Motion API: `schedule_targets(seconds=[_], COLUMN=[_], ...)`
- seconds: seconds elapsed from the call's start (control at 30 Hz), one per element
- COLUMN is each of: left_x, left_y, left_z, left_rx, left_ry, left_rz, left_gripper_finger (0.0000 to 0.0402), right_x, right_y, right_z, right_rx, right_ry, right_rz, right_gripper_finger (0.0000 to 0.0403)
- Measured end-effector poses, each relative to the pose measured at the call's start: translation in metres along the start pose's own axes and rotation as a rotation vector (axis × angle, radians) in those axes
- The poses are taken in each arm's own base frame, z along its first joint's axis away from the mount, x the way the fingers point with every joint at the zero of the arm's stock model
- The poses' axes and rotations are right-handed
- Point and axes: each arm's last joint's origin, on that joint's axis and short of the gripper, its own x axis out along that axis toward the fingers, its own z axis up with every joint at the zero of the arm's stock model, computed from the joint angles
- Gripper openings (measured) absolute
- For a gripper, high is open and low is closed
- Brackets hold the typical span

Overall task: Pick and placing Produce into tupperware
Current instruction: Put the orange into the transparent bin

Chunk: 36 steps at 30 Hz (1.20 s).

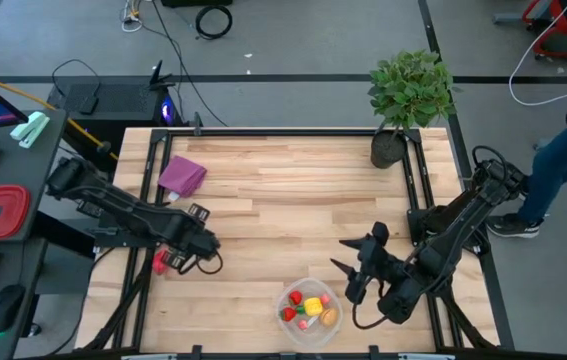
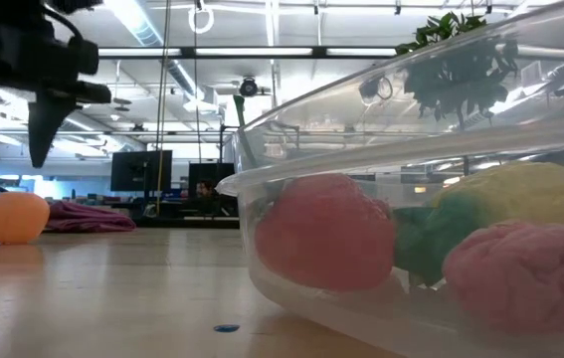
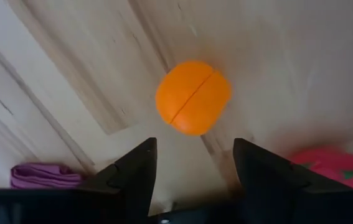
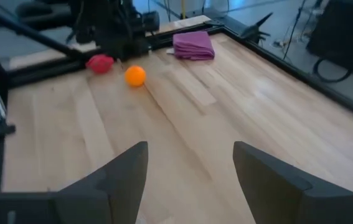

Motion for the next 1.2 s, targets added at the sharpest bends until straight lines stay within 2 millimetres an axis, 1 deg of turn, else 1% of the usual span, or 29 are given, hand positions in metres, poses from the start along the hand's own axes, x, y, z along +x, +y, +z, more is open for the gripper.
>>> schedule_targets(seconds=[0.2, 0.3, 0.37, 0.6, 0.77, 0.87, 0.97, 1.07, 1.2], left_x=[0.015, 0.018, 0.02, 0.02, 0.02, 0.02, 0.02, 0.021, 0.021], left_y=[0.004, 0.005, 0.005, 0.005, 0.005, 0.005, 0.005, 0.005, 0.004], left_z=[0.007, 0.009, 0.01, 0.012, 0.013, 0.013, 0.014, 0.016, 0.018], left_rx=[0.133, 0.202, 0.209, 0.22, 0.284, 0.337, 0.387, 0.383, 0.377], left_ry=[0.091, 0.11, 0.121, 0.108, 0.097, 0.097, 0.087, 0.064, 0.029], left_rz=[-0.015, -0.02, -0.006, 0.016, 0.015, 0.013, 0.013, 0.011, -0.037], left_gripper_finger=[0.0222, 0.0218, 0.022, 0.0239, 0.0257, 0.0264, 0.0266, 0.0266, 0.0265], right_x=[0.004, 0.006, 0.007, 0.008, 0.006, 0.007, 0.007, 0.008, 0.008], right_y=[-0.001, -0.002, -0.003, -0.003, -0.002, 0.0, 0.001, 0.002, 0.003], right_z=[0.002, 0.003, 0.004, 0.004, 0.002, 0.001, 0.002, 0.002, 0.003], right_rx=[0.079, 0.108, 0.139, 0.243, 0.302, 0.306, 0.319, 0.33, 0.339], right_ry=[-0.005, -0.006, -0.003, 0.0, 0.029, 0.032, 0.026, 0.021, 0.016], right_rz=[-0.013, -0.022, -0.022, -0.024, -0.004, -0.004, 0.001, 0.005, 0.013], right_gripper_finger=[0.0246, 0.0246, 0.0246, 0.0246, 0.0246, 0.0246, 0.0246, 0.0246, 0.0246])
